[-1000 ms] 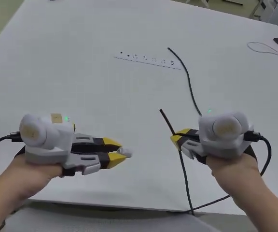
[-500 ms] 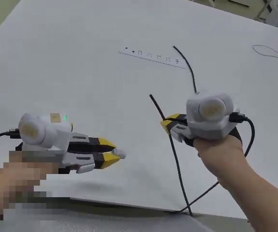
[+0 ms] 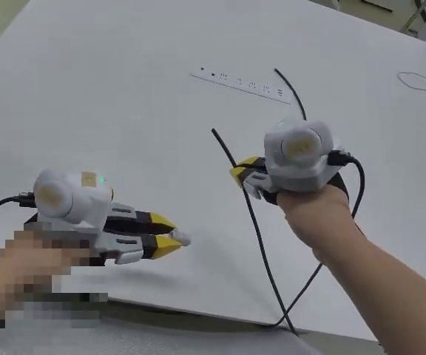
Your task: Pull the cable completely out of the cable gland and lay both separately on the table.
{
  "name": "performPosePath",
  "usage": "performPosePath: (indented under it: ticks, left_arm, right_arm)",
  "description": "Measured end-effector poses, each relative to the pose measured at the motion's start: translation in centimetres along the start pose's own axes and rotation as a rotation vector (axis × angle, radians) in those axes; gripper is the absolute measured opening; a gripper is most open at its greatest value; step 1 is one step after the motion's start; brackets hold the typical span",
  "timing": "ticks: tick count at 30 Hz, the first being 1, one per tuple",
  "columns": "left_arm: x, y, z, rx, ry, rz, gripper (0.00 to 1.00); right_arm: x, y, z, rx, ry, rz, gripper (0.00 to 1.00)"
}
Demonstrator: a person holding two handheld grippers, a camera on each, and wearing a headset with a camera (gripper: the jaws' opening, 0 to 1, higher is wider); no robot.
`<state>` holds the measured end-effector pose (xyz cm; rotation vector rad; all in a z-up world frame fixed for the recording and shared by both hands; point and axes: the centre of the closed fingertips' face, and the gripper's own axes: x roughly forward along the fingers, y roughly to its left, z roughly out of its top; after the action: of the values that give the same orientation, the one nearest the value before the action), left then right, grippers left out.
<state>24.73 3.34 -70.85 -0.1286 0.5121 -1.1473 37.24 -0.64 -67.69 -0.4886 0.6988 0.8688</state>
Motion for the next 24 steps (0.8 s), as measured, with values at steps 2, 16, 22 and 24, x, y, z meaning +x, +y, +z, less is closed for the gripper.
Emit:
performPosePath:
  ticks: [2, 16, 22, 24]
  left_arm:
    - [0.0, 0.2, -0.3, 0.0, 0.007, -0.001, 0.15]
    - [-0.1, 1.2, -2.2, -0.03, 0.027, -0.007, 0.15]
    - [-0.1, 1.6, -2.7, -0.042, 0.03, -0.004, 0.15]
    - [-0.1, 1.7, -2.9, -0.049, 0.033, -0.002, 0.15]
  right_arm:
    - [0.5, 0.0, 0.3, -0.003, -0.003, 0.007, 0.0]
    - [5.0, 2.9, 2.3, -0.156, 0.023, 0.104, 0.0]
    - [6.5, 4.5, 3.3, -0.203, 0.025, 0.157, 0.0]
    - [7.2, 5.1, 3.6, -0.184, 0.026, 0.201, 0.0]
